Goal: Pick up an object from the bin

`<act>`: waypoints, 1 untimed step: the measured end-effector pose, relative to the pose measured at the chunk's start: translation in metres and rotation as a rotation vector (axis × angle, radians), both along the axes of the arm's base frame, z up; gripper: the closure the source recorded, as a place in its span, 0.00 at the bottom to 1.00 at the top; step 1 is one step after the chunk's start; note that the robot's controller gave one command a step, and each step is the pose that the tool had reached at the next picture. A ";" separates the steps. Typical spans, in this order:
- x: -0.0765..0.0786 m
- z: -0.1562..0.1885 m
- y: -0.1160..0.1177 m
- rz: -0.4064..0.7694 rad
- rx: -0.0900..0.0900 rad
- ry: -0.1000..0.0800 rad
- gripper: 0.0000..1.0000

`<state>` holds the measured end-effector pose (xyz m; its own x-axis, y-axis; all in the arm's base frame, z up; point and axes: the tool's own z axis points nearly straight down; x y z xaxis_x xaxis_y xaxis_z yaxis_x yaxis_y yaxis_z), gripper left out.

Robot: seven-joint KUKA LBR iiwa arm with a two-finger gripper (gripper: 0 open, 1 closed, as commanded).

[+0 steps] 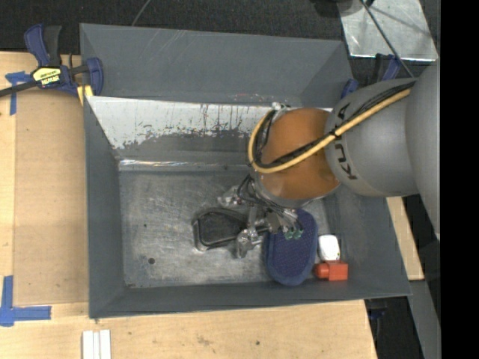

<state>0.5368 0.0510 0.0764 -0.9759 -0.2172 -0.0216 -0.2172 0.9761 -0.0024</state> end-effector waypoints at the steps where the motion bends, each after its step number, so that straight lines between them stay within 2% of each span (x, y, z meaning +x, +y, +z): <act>1: 0.027 0.159 -0.006 -0.016 -0.003 0.015 1.00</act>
Offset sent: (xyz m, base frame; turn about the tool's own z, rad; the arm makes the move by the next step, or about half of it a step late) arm 0.0254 -0.0051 0.1564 0.0137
